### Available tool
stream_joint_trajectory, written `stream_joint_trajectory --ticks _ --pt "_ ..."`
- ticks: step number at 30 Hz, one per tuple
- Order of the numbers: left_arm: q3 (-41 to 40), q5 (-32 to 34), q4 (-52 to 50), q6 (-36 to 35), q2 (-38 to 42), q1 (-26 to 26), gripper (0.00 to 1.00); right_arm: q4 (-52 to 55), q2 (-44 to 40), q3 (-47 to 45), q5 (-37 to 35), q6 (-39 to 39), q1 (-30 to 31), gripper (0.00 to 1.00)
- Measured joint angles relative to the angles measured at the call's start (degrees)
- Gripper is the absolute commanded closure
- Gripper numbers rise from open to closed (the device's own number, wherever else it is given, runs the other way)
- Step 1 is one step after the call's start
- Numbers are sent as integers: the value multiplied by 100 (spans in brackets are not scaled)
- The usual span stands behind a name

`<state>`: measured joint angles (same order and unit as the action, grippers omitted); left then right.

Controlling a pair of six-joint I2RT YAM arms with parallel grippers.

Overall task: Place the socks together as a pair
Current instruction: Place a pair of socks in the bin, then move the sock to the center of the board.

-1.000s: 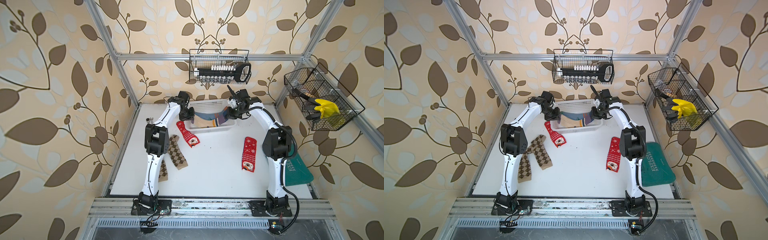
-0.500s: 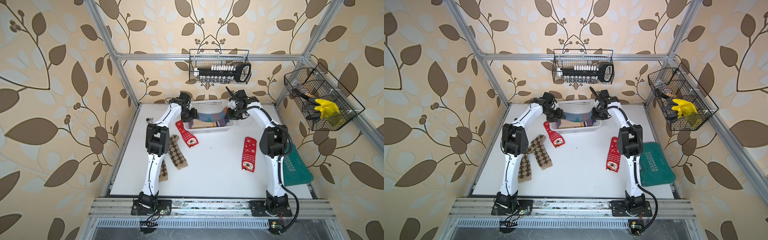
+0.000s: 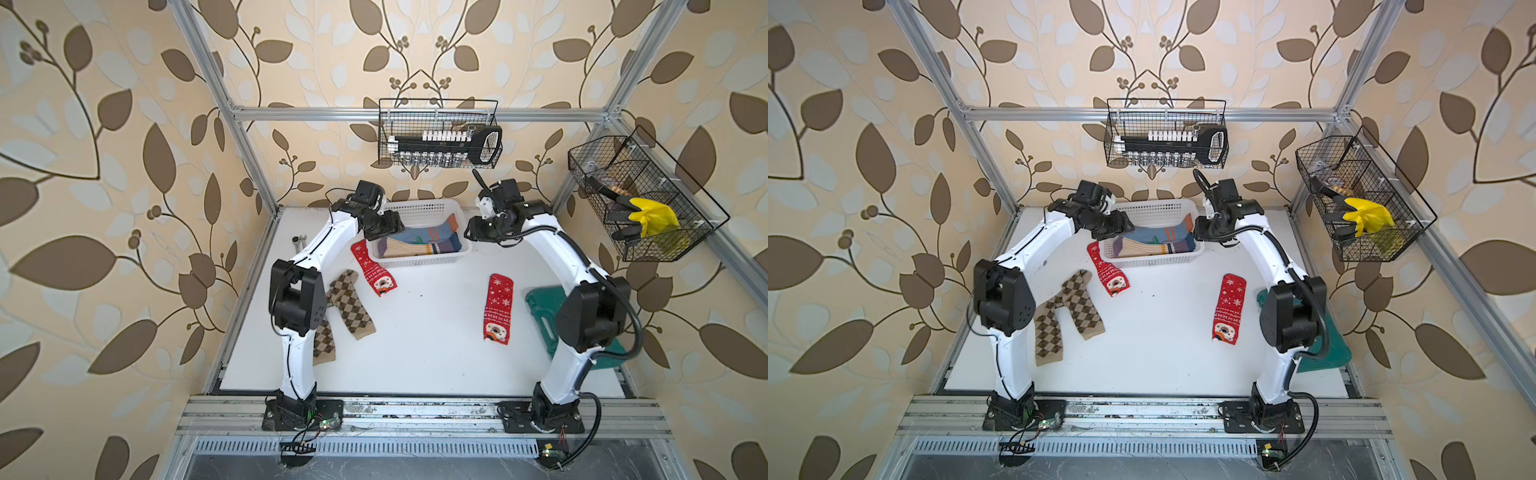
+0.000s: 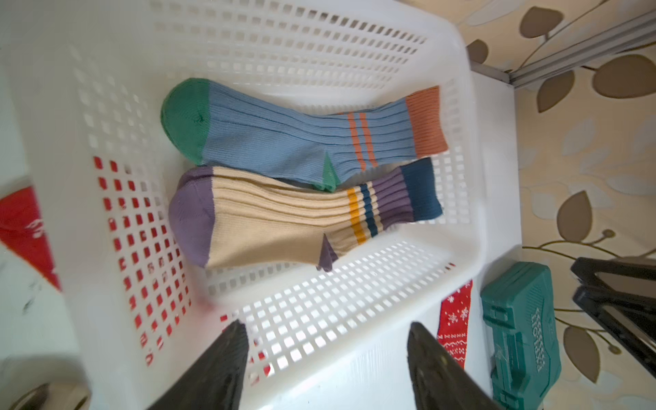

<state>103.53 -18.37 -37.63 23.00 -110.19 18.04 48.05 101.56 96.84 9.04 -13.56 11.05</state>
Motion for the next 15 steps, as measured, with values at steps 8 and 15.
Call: stream_joint_trajectory --ticks 8,15 --pt "-3423 876 1008 219 2559 22 27 -619 -1285 -2413 247 -282 509 54" --pt "-5807 1270 1252 531 3659 -11 29 -1342 -879 -2763 310 -909 2855 54"
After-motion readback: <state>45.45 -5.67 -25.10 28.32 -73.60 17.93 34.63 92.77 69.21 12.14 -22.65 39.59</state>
